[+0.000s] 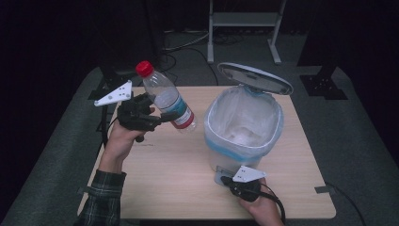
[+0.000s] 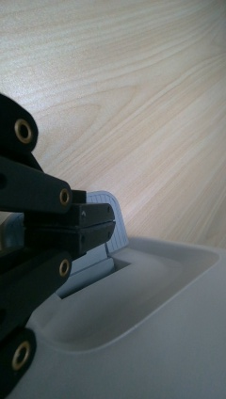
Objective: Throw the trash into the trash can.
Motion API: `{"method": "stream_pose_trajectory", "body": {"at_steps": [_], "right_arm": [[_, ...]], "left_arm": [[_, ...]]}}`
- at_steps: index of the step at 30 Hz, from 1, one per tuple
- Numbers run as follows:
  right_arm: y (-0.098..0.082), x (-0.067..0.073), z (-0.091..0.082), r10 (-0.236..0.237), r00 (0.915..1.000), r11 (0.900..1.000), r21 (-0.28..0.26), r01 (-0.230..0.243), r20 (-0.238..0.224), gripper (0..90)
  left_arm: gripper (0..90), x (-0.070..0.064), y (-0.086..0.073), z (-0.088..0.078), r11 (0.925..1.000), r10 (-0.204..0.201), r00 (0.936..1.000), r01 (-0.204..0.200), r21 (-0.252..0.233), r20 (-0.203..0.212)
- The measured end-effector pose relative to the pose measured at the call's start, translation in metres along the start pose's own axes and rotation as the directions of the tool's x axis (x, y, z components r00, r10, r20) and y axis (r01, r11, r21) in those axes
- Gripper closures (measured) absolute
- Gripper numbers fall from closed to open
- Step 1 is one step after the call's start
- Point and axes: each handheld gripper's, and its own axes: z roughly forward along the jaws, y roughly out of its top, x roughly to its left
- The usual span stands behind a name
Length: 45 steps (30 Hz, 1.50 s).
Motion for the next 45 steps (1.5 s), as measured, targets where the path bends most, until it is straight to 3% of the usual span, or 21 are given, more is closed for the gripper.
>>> {"method": "stream_pose_trajectory", "body": {"at_steps": [8,10,21,45], "right_arm": [[0.0,0.0,0.0,0.001,1.0,1.0,0.0,-0.001,0.0,88.7],[0.0,0.001,0.0,0.018,0.9998,1.0,0.01,-0.018,-0.002,88.7],[0.0,0.0,0.0,0.008,1.0,1.0,0.006,-0.008,0.0,88.7],[0.0,0.0,0.0,0.008,1.0,1.0,0.004,-0.008,-0.003,88.4]], "left_arm": [[27.6,-0.002,0.015,0.009,0.9996,0.017,0.9994,-0.016,-0.025,0.029],[27.5,-0.002,0.016,0.011,0.9994,0.017,0.9994,-0.016,-0.03,0.031],[27.6,-0.004,0.024,0.031,0.9985,0.022,0.9976,-0.019,-0.052,0.065],[27.5,-0.008,0.019,0.075,0.9972,0.02,0.9916,-0.011,-0.074,0.128]]}}
